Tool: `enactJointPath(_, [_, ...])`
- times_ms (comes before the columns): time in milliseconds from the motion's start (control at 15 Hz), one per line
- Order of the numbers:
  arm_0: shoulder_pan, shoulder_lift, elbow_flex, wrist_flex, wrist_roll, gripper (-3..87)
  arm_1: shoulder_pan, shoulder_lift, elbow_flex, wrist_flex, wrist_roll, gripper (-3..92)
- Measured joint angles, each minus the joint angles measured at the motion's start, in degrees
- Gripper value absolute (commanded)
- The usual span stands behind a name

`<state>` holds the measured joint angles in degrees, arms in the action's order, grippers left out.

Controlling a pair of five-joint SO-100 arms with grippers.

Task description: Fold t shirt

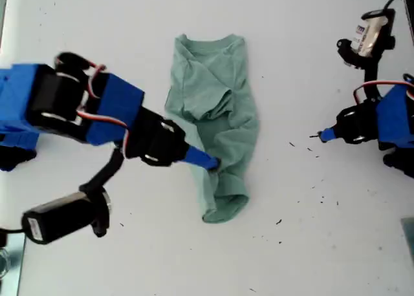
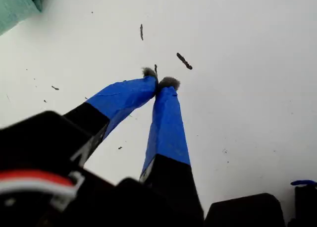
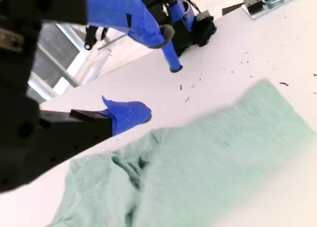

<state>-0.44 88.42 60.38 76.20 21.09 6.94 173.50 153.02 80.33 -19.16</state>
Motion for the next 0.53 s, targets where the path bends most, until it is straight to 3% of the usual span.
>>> enactJointPath(133, [-2.37,12.48,14.77,-0.88,-0.44,18.0,0.00,0.00,0.00,0.00,0.00,2.5])
enactJointPath(467, [-3.78,43.59,66.53,-18.54,-7.91,13.1,0.00,0.00,0.00,0.00,0.53,2.5])
enactJointPath(533, [-3.78,50.62,77.17,-21.71,-10.20,6.9,0.00,0.00,0.00,0.00,0.62,2.5])
